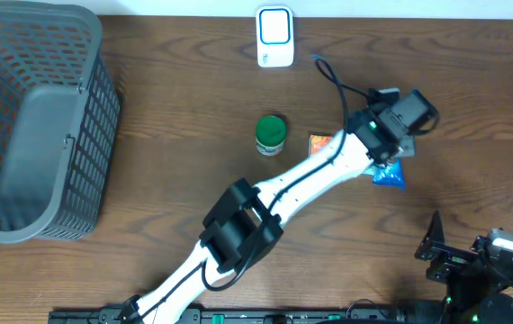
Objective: Scan the item barcode
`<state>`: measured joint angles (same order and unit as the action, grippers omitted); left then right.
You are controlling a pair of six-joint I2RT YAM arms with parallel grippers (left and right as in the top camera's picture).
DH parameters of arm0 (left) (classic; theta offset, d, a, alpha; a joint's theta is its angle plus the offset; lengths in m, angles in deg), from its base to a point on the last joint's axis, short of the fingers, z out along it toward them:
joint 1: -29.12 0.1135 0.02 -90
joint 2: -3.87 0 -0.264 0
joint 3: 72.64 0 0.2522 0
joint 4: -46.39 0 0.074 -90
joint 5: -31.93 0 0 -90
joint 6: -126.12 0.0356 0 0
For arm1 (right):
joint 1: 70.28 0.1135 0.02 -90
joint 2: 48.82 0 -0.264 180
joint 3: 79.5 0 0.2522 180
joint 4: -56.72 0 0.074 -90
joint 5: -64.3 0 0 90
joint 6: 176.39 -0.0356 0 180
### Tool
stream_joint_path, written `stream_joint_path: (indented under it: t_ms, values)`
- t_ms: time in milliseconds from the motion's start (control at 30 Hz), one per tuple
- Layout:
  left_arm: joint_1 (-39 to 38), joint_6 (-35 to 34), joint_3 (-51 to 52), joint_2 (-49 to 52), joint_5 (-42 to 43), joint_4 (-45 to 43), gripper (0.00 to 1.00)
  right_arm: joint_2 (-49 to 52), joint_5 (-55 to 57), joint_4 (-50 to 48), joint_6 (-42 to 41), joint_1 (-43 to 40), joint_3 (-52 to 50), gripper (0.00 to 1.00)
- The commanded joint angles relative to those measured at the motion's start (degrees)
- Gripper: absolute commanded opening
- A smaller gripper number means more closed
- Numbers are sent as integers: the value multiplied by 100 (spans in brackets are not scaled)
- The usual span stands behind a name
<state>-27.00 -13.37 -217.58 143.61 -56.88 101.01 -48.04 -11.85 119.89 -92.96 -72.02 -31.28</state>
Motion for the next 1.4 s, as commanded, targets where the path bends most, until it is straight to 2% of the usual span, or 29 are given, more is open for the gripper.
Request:
stream_joint_path:
  t_ms: [0, 100, 133, 233, 267, 300, 400, 567, 633, 733, 800, 867, 933, 1033, 1133, 1200, 1267, 1300, 1367]
  values:
    - [-227, 350, -31, 2, -13, -68, 7, -22, 42, 59, -304, 28, 37, 99]
    - [-387, 509, -31, 22, -59, -87, 8, -22, -90, 50, -304, 28, 37, 99]
    - [-404, 542, -31, 20, -55, -87, 16, -22, -90, 46, -304, 28, 37, 99]
    - [-367, 708, -31, -13, -48, -79, 52, -22, -90, 24, -306, 28, 37, 99]
    - [-345, 780, -31, -37, -46, -68, 65, -22, -118, 2, -317, 28, 37, 99]
    - [-308, 898, -31, -92, -28, -39, 83, -22, -243, -37, -326, 28, 37, 99]
    - [-219, 1290, -42, -321, -31, 74, 97, -22, -503, -79, -326, 28, 37, 99]
    - [111, 1886, -42, -1174, -125, 411, 100, -22, -817, -315, -874, 28, 37, 99]
    - [293, 1910, -42, -1598, -321, 529, 100, -11, -896, -302, -1102, 28, 31, 99]
    - [592, 1958, -42, -2277, -636, 643, 99, 157, -1014, -275, -1169, 28, -48, 99]
    - [787, 2223, -42, -2756, -678, 647, 99, 474, -1010, -284, -1211, 28, -105, 99]
    - [962, 2667, -42, -3272, -686, 645, 99, 970, -966, -341, -1392, 28, -107, 99]
    - [1062, 2999, -42, -3746, -962, 640, 99, 1659, -667, -354, -1926, 28, -66, 99]
    - [1082, 3383, -42, -4435, -2063, 501, 99, 2848, -365, -109, -2857, 28, 144, 99]
    - [1084, 3917, -42, -5119, -3036, 122, 99, 4223, -693, -46, -2916, 28, 490, 99]
    - [1084, 4144, -42, -5510, -3541, -133, 99, 4745, -905, -83, -2916, 28, 632, 99]
    - [1084, 4347, -42, -5873, -3932, -369, 99, 5313, -1268, -155, -2907, 28, 734, 99]
    - [1084, 4498, -42, -6170, -4092, -468, 99, 5733, -1314, -278, -2638, 28, 745, 99]
    - [1084, 4684, -42, -6461, -4094, -446, 99, 6183, -1084, -446, -2494, 28, 750, 99]
